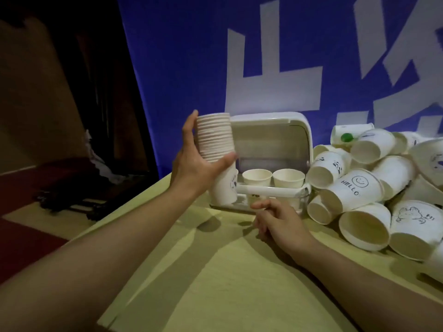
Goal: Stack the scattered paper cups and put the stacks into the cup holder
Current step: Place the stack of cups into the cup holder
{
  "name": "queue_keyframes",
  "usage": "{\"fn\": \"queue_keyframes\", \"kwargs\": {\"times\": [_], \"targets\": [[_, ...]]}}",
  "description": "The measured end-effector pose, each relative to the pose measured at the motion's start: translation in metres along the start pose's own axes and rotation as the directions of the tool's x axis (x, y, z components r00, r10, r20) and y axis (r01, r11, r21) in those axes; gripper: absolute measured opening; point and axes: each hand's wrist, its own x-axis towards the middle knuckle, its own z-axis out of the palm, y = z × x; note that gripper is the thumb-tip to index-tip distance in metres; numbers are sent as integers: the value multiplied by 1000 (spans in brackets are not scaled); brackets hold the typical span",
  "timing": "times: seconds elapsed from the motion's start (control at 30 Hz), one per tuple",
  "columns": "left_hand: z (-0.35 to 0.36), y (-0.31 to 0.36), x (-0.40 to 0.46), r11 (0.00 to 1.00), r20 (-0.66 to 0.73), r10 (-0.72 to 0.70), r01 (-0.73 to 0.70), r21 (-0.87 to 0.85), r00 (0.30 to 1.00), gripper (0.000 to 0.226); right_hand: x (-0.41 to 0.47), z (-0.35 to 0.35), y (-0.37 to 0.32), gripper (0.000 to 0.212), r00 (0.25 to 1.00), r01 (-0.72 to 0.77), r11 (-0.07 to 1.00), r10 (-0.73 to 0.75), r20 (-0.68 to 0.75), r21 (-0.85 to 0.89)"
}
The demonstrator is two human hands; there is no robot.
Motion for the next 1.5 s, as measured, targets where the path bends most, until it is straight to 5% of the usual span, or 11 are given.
{"fn": "queue_keyframes", "kwargs": {"times": [0.27,0.43,0.6,0.87,1.5], "targets": [[26,-5,59,993,-190,106,-93,77,976,105,6,-3,4,23,999,30,989,-25,39,-143],[42,-28,50,992,-133,-4,21,127,991,105,7,-5,6,24,998,33,988,-25,55,-151],[61,-51,28,957,65,-145,123,261,987,102,5,-5,3,24,997,38,984,-26,69,-176],[63,-51,23,907,22,-217,193,374,976,100,3,-5,0,22,995,51,969,-30,91,-242],[120,-50,77,904,54,-330,299,304,943,96,3,-3,0,23,997,24,982,-11,73,-188]]}}
